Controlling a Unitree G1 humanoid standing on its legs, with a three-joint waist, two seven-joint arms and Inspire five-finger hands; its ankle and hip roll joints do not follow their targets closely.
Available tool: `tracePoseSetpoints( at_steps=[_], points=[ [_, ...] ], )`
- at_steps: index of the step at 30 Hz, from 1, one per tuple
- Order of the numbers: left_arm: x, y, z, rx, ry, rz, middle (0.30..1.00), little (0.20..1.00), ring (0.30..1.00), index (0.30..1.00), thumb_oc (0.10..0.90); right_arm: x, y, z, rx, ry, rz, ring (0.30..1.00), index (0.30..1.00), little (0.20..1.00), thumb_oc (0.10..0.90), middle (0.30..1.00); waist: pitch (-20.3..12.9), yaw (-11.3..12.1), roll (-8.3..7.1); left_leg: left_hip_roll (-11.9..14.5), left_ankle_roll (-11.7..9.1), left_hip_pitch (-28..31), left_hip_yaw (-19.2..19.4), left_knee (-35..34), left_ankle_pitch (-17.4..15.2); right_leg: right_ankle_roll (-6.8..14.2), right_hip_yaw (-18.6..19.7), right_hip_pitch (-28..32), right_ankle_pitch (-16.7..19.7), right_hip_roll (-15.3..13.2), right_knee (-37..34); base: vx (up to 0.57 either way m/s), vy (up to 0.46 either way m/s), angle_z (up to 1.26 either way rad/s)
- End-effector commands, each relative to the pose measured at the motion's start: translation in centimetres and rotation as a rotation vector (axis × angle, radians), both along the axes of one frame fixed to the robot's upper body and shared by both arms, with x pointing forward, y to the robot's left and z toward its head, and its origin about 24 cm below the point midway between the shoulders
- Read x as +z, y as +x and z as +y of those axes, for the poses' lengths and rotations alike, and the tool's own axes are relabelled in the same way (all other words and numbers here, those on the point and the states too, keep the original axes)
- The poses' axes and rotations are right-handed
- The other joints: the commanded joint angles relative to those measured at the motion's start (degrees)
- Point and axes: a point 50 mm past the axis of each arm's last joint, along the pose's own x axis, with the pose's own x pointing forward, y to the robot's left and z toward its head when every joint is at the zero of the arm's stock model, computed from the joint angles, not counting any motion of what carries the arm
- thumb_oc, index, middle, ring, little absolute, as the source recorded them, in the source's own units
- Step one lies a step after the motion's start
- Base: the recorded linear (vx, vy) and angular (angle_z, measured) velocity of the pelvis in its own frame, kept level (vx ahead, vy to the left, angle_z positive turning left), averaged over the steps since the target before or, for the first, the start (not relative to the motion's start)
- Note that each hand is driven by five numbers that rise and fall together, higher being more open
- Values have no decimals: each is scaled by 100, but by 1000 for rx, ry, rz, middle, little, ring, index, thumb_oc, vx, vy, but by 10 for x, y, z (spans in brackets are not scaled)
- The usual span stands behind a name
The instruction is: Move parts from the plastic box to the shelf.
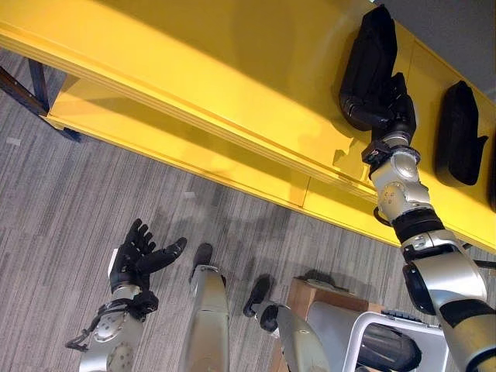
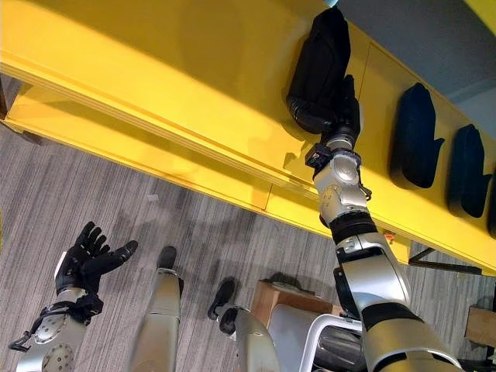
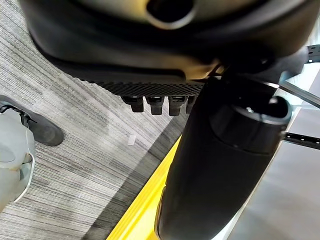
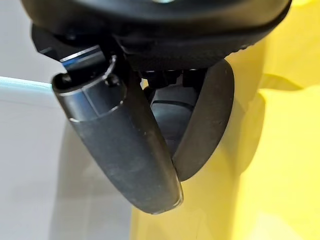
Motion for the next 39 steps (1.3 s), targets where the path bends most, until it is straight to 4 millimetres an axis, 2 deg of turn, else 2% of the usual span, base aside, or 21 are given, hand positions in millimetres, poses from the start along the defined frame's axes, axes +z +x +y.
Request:
tracePoseSetpoints(
  at_steps=[1,2,3,4,5,6,11,12,20,39],
  points=[
    [24,1,-1,13,11,-154,1000,1000,1000,1000,900,-20,-5,-19,-56,-7,73,1000,1000,1000,900,1000,112,72,107,151,-13,132,-164,46,-418,351,267,299,-42,-362,369,0,0,0],
    [23,1,0,19,9,-149,1000,1000,1000,1000,900,-15,-5,-20,-59,-21,61,1000,1000,1000,900,1000,92,64,97,165,-35,200,-174,80,-597,383,315,348,-162,-337,403,-101,34,0],
    [24,2,0,19,11,-152,1000,1000,1000,1000,900,-10,-5,-21,-61,-30,44,1000,1000,1000,900,1000,109,65,104,153,-11,142,-158,46,-420,347,282,297,-48,-353,381,0,0,0],
    [23,2,1,23,10,-151,1000,1000,1000,1000,900,-2,-5,-20,-58,-45,20,1000,1000,1000,900,1000,104,60,102,159,-11,148,-157,45,-423,345,295,297,-51,-356,380,0,0,0],
    [23,1,1,25,6,-152,1000,1000,1000,1000,900,4,-6,-20,-54,-60,1,1000,1000,1000,900,1000,82,49,86,175,-34,211,-167,82,-598,378,343,346,-168,-340,413,-18,5,-3],
    [22,1,1,28,4,-151,1000,1000,1000,1000,900,11,-6,-21,-59,-73,-21,1000,1000,1000,900,1000,103,51,90,163,-12,152,-152,54,-422,343,306,290,-52,-357,389,-21,4,-5],
    [24,0,4,35,8,-157,1000,1000,1000,1000,900,42,-10,-22,-50,-142,-117,1000,1000,1000,900,1000,81,23,50,166,-14,163,-142,52,-416,340,303,284,-62,-358,401,-30,5,-5],
    [25,0,5,40,11,-162,1000,1000,1000,1000,900,53,-12,-20,-43,-163,-155,1000,1000,1000,900,1000,69,8,33,168,-18,162,-144,62,-418,344,299,279,-58,-357,409,0,0,0],
    [29,-1,11,47,29,-173,1000,1000,1000,1000,900,88,-18,-25,-65,-221,-248,1000,1000,1000,900,1000,19,0,-13,179,-26,155,-158,73,-424,334,302,291,-65,-330,398,0,0,0],
    [30,1,16,49,43,-166,1000,1000,1000,1000,900,126,-27,-29,-77,-283,-346,1000,1000,1000,900,1000,-170,-99,-65,203,-32,248,-146,56,-439,337,328,367,-59,-294,378,0,0,0]
  ],
)
